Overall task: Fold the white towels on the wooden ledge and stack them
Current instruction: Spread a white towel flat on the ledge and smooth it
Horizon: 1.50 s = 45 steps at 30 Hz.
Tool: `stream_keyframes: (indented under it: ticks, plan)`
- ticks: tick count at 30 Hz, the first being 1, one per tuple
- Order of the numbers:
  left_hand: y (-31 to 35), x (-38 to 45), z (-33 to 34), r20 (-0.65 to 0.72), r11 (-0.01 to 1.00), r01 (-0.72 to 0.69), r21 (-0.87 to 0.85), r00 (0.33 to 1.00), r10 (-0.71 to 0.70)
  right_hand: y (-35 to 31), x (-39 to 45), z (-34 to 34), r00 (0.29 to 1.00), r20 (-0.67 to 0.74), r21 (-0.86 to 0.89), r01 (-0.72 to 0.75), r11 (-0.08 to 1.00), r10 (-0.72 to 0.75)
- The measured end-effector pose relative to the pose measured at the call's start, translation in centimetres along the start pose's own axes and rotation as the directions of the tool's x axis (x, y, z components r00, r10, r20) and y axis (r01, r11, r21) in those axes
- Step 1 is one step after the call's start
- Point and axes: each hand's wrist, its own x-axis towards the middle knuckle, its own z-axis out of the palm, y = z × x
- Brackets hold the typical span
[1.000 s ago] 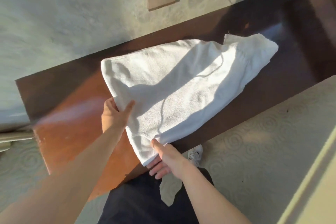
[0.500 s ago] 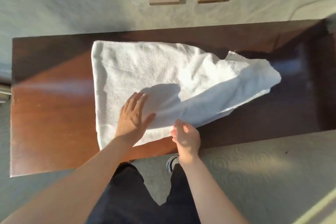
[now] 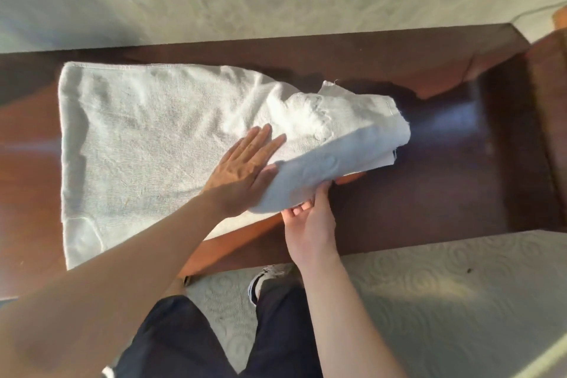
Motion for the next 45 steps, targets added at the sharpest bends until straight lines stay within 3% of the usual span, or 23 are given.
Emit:
stream_keyframes:
  ticks: [4, 7, 10, 13, 18, 22, 25, 28, 32, 38, 40, 42, 43, 45]
  plan:
    - [0.1, 0.1, 0.0, 0.002, 0.999, -0.011, 0.053, 1.000, 0.011, -1.0, -0.1, -0.9, 0.991, 0.126, -0.010, -0.040, 0.999, 0.041]
    - [0.7, 0.2, -0.2, -0.013, 0.996, 0.019, 0.083, 1.000, -0.018, -2.4, -0.9, -2.6, 0.990, 0.136, 0.147, 0.005, 0.989, -0.025]
    - [1.8, 1.1, -0.8, -0.051, 0.992, 0.104, 0.073, 0.994, -0.100, -3.3, -2.1, -3.9, 0.992, 0.108, 0.239, 0.042, 0.970, -0.069]
    - [3.1, 4.6, -1.7, -0.200, 0.994, 0.101, 0.049, 0.976, -0.089, -3.7, -1.3, -4.1, 0.993, 0.093, 0.194, 0.047, 0.980, -0.066]
    - [5.4, 14.2, -3.7, -0.270, 0.995, 0.086, -0.042, 0.958, -0.095, -4.7, 2.2, -4.4, 0.983, 0.018, 0.175, 0.176, 0.969, -0.182]
    - [7.1, 20.3, -4.9, 0.066, 0.954, 0.172, -0.245, 0.985, -0.161, -5.7, 3.7, -4.4, 0.982, 0.051, 0.172, 0.169, 0.971, -0.180]
    - [8.9, 22.8, -4.9, 0.239, 0.979, 0.108, -0.172, 0.969, -0.065, -5.7, 4.2, -4.3, 0.988, -0.034, 0.169, 0.152, 0.974, -0.148]
    - [10.7, 23.9, -4.8, 0.465, 0.991, 0.090, -0.097, 0.885, -0.035, -6.4, 4.1, -3.8, 0.989, -0.024, 0.197, 0.146, 0.969, -0.144]
    - [12.1, 23.8, -5.2, 0.705, 1.000, 0.006, -0.023, 0.709, 0.012, -6.8, 3.5, -4.0, 0.987, 0.008, 0.289, 0.152, 0.945, -0.161]
    - [13.4, 24.6, -6.7, 0.778, 0.947, 0.045, -0.317, 0.584, 0.232, -7.5, 2.3, -5.6, 0.968, -0.091, 0.336, 0.252, 0.908, -0.235]
    - [13.6, 25.5, -6.9, 0.739, 0.911, 0.069, -0.407, 0.612, 0.284, -7.5, 2.2, -6.0, 0.953, -0.152, 0.304, 0.297, 0.905, -0.262]
    - [13.6, 26.9, -6.8, 0.621, 0.887, -0.025, -0.462, 0.705, 0.343, -7.7, 2.2, -6.2, 0.915, -0.272, 0.254, 0.366, 0.896, -0.297]
    - [13.7, 27.7, -6.6, 0.547, 0.899, -0.099, -0.426, 0.764, 0.343, -7.8, 2.1, -6.2, 0.891, -0.332, 0.221, 0.393, 0.892, -0.310]
    - [14.2, 29.0, -6.0, 0.383, 0.949, -0.272, -0.162, 0.869, 0.314, -7.8, 1.8, -6.1, 0.844, -0.414, 0.139, 0.430, 0.892, -0.342]
